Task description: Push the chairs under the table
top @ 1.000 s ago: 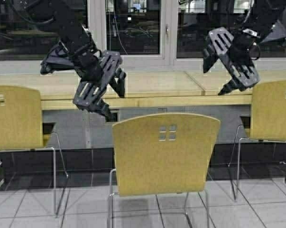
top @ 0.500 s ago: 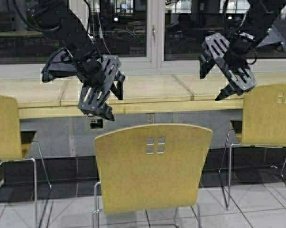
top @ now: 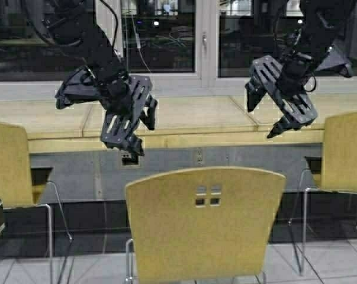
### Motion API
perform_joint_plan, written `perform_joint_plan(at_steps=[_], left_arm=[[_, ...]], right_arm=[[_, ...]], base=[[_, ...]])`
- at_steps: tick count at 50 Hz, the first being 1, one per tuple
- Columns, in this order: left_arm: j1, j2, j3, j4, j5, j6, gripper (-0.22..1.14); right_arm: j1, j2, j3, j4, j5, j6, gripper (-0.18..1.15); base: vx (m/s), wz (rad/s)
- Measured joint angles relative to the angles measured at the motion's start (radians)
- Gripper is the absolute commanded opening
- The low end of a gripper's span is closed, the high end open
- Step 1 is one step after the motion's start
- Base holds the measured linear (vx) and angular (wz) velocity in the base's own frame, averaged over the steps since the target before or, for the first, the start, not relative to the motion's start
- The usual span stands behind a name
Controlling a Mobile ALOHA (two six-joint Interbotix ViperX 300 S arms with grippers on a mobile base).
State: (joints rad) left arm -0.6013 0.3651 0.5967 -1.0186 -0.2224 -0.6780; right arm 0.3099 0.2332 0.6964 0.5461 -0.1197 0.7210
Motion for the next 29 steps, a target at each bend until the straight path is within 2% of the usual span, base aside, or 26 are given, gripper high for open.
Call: perform_joint_plan(at_steps=[16,29], left_arm=[[-0.021,0.046,0.005,0.002,0.002,-0.031,0.96],[-0.025,0.121,-0.026,0.000,0.003,-0.067,0.96]], right_arm=[[0.021,0.043,0.018,0.000,0.005,0.020,1.00],[0.018,0.129,-0.017,0.003,0.003,0.017,1.00]], base=[[0.13,0.06],[0.08,-0.05]])
